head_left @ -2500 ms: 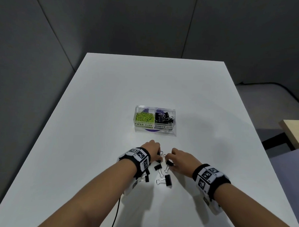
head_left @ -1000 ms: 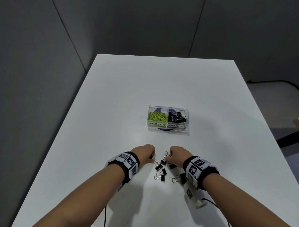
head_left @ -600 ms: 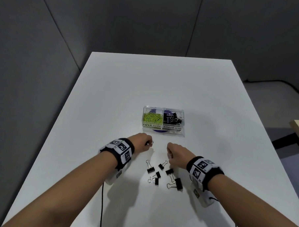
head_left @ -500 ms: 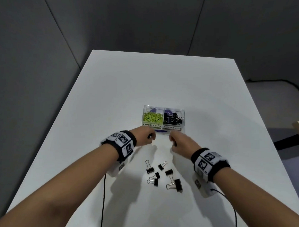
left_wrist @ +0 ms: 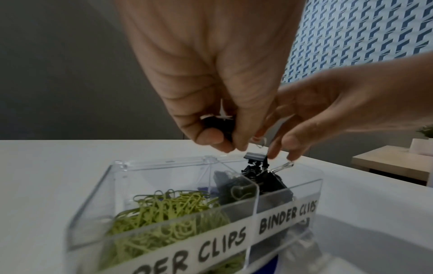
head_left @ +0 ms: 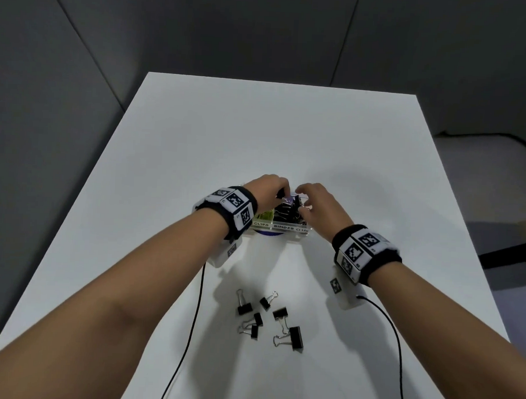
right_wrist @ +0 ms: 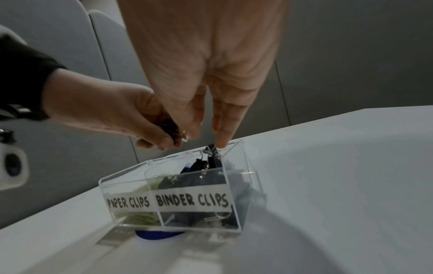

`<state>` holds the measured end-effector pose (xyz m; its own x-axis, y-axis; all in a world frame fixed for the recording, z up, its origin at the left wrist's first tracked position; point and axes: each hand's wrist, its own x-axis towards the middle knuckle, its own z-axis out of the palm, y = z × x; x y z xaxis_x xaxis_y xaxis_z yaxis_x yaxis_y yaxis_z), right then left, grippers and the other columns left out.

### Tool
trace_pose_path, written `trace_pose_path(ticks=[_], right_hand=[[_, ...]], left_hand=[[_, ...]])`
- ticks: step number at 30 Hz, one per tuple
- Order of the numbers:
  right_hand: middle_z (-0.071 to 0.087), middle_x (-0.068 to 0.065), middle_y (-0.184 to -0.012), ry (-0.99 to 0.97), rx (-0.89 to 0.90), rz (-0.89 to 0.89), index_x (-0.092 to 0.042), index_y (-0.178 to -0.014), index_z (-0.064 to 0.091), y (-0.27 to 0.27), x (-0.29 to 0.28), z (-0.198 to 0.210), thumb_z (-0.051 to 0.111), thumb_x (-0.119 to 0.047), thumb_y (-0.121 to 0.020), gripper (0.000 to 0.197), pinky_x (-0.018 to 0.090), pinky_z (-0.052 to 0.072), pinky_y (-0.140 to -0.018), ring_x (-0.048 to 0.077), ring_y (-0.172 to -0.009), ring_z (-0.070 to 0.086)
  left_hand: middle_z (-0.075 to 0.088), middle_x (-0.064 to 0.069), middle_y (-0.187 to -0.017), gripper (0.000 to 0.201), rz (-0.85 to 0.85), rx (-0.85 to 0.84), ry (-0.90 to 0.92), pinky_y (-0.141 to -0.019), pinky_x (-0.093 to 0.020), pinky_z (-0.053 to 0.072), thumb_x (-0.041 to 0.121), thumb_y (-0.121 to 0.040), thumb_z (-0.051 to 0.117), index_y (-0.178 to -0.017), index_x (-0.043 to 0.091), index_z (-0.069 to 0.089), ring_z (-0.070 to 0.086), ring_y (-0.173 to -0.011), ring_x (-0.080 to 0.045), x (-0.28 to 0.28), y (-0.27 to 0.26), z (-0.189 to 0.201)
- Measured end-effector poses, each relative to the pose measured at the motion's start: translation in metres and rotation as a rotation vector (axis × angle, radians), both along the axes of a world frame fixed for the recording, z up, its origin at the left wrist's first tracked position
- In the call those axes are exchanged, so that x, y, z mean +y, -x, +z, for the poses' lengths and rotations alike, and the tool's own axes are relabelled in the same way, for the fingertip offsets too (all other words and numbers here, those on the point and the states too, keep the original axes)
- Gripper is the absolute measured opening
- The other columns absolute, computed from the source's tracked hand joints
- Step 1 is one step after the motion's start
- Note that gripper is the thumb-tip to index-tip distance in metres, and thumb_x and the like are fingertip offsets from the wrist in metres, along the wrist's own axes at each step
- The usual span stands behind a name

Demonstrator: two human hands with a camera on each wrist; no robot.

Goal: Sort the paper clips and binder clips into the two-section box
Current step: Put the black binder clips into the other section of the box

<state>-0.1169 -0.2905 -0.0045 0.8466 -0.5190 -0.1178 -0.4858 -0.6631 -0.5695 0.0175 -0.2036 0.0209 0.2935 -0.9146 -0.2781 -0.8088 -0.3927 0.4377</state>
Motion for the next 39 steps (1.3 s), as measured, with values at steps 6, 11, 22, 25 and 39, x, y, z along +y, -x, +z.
trace_pose_path(ticks=[6,11,22,25,39], right_hand=[[0.056,0.006,-0.112,0.106,-0.103,-0.005,-0.012,-0.113,0.055,0.042,0.008,-0.001,0.051,-0.01,-0.089,0.024,0.028,0.04,-0.07,0.022,-0.089,0.06],[0.057,0.003,-0.111,0.108,0.094,0.159,-0.015,-0.111,0.055,0.082,0.031,-0.014,0.05,-0.016,-0.091,0.021,0.025,0.038,-0.068,0.01,-0.078,0.049],[0.036,0.0,-0.133,0.083,0.435,0.435,-0.027,-0.138,0.025,0.125,0.114,-0.03,0.067,-0.048,-0.072,0.081,0.036,0.046,-0.083,0.023,-0.111,0.049],[0.031,0.003,-0.135,0.082,0.45,0.419,-0.028,-0.142,0.016,0.13,0.124,-0.038,0.07,-0.043,-0.071,0.09,0.038,0.049,-0.084,0.025,-0.112,0.047],[0.045,0.01,-0.108,-0.002,0.415,0.249,-0.01,-0.113,0.037,0.098,0.125,-0.042,0.057,-0.022,-0.082,0.039,0.032,0.038,-0.063,0.027,-0.074,0.05]], left_hand=[[0.053,-0.008,-0.128,0.036,-0.046,-0.014,-0.012,-0.094,-0.031,0.043,0.012,-0.09,0.056,-0.126,0.013,0.053,0.054,-0.115,-0.025,-0.01,0.013,-0.01],[0.048,-0.007,-0.131,0.038,-0.03,-0.051,0.122,-0.089,-0.029,0.043,0.009,-0.091,0.053,-0.128,0.014,0.052,0.053,-0.11,-0.023,0.018,0.021,-0.011],[0.04,0.0,-0.137,0.051,-0.234,-0.072,-0.279,-0.098,-0.032,0.045,0.037,-0.088,0.057,-0.135,0.024,0.042,0.044,-0.121,-0.019,0.145,0.079,-0.045],[0.033,-0.001,-0.142,0.063,-0.252,-0.085,-0.259,-0.102,-0.032,0.041,0.034,-0.084,0.062,-0.141,0.024,0.035,0.036,-0.127,-0.02,0.168,0.085,-0.056],[0.043,-0.01,-0.131,0.041,-0.094,-0.164,-0.203,-0.096,-0.033,0.039,0.026,-0.094,0.052,-0.132,0.01,0.044,0.038,-0.123,-0.026,0.155,0.101,-0.074]])
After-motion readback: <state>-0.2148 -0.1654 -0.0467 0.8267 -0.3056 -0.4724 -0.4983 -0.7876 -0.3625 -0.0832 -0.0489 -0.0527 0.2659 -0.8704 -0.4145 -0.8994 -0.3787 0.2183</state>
